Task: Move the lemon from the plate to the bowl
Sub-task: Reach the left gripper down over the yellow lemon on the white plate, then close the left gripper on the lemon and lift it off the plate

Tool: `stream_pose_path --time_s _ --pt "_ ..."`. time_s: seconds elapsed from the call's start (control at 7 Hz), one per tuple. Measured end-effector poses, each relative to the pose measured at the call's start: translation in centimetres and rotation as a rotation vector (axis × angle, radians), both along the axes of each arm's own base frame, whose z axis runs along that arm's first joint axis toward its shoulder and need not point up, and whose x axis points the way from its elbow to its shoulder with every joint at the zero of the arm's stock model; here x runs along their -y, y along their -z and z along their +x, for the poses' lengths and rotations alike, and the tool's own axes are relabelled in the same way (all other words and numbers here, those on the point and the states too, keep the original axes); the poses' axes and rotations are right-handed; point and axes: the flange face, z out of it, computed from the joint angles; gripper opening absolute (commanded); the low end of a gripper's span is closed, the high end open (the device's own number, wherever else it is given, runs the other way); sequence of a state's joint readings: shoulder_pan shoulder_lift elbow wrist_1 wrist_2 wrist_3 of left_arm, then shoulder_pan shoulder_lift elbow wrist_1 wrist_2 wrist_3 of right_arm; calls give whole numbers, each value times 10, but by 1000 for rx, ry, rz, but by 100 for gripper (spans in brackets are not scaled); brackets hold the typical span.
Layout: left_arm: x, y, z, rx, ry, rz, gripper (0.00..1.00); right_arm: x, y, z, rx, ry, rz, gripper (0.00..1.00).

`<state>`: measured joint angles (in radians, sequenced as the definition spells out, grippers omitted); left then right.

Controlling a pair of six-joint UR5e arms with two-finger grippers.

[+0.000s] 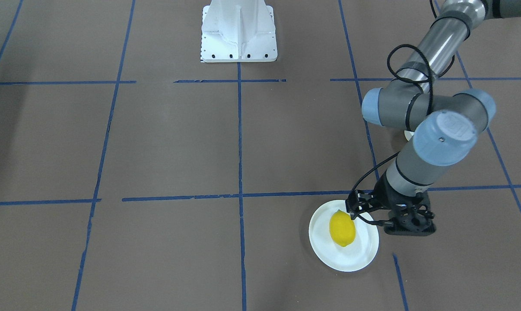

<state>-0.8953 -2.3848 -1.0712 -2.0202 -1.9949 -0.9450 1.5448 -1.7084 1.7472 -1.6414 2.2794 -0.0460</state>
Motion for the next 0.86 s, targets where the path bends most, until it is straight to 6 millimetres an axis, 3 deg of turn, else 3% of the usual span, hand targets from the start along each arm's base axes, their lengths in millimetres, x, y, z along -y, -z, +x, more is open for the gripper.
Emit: stream_pose_path --time_s 0.43,0.57,0.71,0.86 --pt "-5 -22 30 7 7 -12 99 0 0 0 0 0 0 100" --pt "-7 -26 33 9 4 -15 87 0 0 0 0 0 0 100" --pt "-8 -30 33 14 2 -18 33 0 0 0 0 0 0 100" --pt "-8 -30 33 14 -1 -16 8 0 0 0 0 0 0 100"
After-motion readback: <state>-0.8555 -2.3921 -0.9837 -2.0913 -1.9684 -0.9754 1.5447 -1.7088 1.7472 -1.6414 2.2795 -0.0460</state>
